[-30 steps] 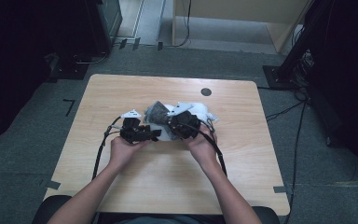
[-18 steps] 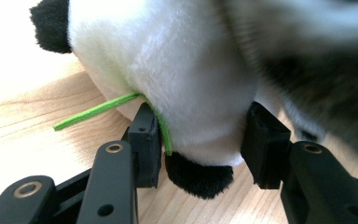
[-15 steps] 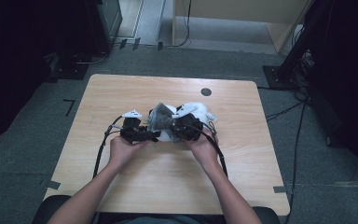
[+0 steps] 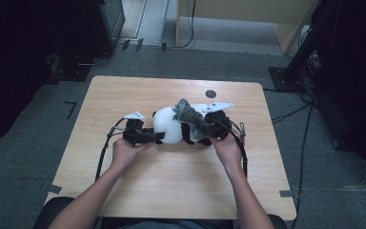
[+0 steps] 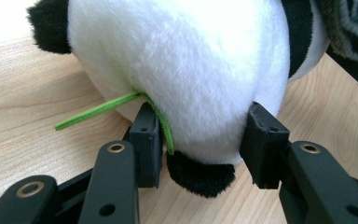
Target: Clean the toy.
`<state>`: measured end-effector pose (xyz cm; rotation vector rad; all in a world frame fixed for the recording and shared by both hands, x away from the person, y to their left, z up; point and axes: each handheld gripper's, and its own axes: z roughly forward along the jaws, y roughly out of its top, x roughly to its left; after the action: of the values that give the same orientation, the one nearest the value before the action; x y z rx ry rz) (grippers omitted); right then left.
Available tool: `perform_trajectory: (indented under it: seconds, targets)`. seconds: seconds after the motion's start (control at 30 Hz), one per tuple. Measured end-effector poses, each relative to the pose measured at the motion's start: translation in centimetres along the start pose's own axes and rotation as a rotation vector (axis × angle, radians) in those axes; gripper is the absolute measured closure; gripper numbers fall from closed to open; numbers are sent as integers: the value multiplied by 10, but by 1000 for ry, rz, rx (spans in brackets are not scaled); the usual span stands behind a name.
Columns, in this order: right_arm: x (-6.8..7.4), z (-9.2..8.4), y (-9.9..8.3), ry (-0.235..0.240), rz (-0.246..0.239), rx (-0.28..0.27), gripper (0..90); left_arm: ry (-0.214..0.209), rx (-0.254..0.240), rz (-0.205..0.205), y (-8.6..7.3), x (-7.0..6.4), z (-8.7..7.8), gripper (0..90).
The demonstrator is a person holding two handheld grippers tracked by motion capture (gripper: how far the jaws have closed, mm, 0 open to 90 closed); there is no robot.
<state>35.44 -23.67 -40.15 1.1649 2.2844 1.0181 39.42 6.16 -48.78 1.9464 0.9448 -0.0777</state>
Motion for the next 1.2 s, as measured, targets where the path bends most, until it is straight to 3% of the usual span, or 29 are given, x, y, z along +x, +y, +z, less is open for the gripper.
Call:
perform_trajectory:
  seconds: [0.43,0.63,0.83,0.97,1.2]
  targets:
    - [-43,-12,-25,-64,133,-7,762,-5,5,2,3,3,1,546]
    - [-55,-7,-35,-38,190,-17,763,-6,4,7,3,3,1,545]
    - [-64,-2,-44,-68,214,17,764,-9,-4,8,2,4,1,545]
    - [-72,-4,-48,-33,254,9,764,-11,-6,9,2,4,1,545]
    - [-77,-16,-47,-67,252,-2,764,-6,-4,19,2,5,1,543]
